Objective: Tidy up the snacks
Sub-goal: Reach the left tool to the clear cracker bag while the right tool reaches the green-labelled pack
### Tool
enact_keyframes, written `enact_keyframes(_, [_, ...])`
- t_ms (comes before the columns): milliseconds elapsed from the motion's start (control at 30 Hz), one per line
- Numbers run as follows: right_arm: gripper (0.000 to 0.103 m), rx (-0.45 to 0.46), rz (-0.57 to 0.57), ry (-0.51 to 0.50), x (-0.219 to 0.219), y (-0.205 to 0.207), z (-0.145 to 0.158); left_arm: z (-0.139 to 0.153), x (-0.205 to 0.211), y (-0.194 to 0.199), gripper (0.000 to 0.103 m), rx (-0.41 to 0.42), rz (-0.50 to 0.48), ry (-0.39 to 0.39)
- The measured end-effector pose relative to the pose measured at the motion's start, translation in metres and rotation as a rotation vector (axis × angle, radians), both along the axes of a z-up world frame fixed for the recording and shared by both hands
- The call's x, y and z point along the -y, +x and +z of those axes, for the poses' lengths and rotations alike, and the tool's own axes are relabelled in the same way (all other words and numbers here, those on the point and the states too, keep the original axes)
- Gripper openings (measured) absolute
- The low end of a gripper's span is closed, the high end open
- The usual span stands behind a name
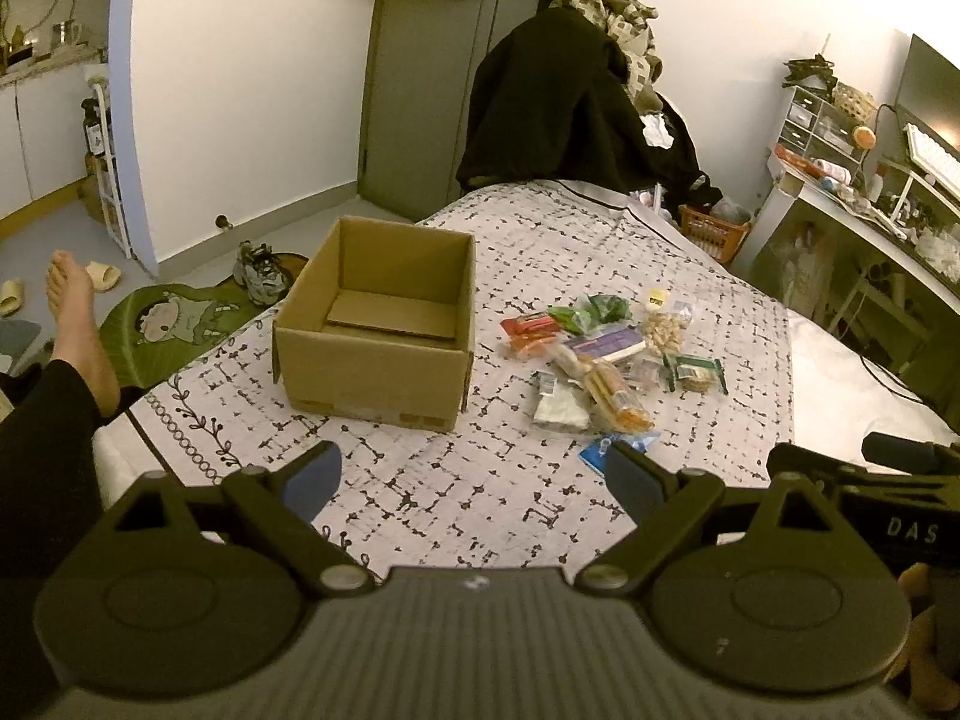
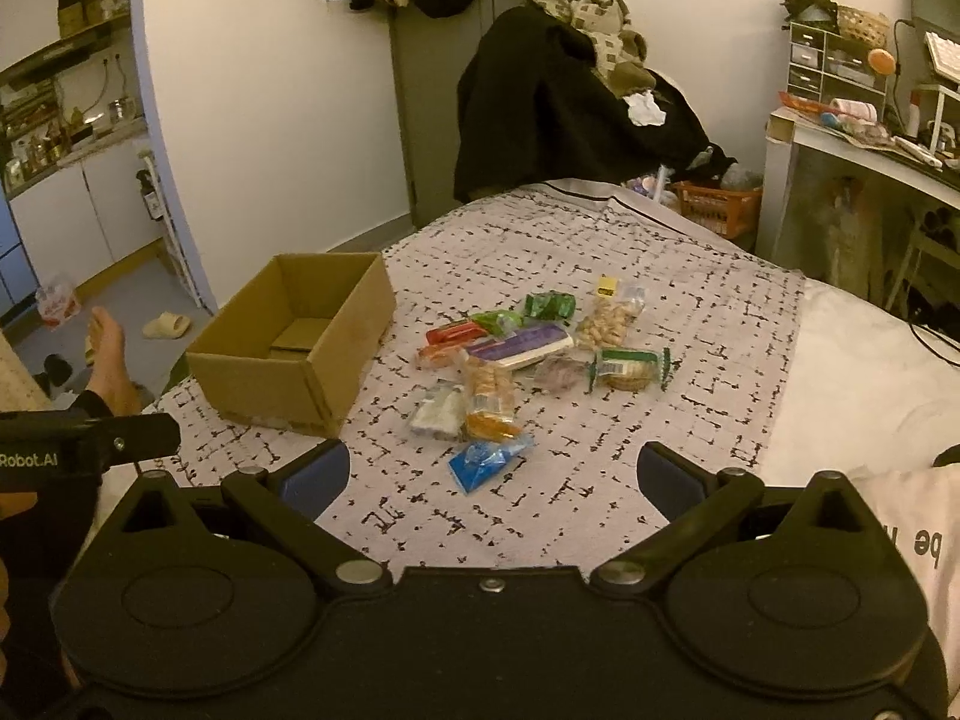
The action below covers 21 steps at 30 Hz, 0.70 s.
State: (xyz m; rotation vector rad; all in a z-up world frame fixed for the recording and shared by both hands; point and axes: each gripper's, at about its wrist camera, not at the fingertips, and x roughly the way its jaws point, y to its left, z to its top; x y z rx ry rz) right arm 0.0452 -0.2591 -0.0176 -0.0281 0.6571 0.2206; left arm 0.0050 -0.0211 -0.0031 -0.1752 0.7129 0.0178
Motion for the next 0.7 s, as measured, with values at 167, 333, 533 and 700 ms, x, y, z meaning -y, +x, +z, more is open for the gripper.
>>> enact_keyframes(167, [0.103, -0.02, 0.006, -0.002, 0.002, 0.007, -0.002, -0.003, 0.004, 0.007, 0.093, -0.004, -0.004, 0.001])
enact_keyframes(333, [0.103, -0.025, 0.008, 0.009, 0.004, 0.015, -0.001, -0.006, 0.01, 0.018, 0.093, -0.011, -0.008, -0.004])
enact_keyframes(533, [0.103, -0.051, -0.011, 0.035, 0.01, 0.035, -0.001, -0.01, 0.016, 0.034, 0.093, -0.017, -0.008, -0.017])
enact_keyframes(700, [0.1, -0.073, -0.042, 0.049, 0.022, 0.054, -0.003, -0.014, 0.023, 0.048, 0.092, -0.016, -0.015, -0.04])
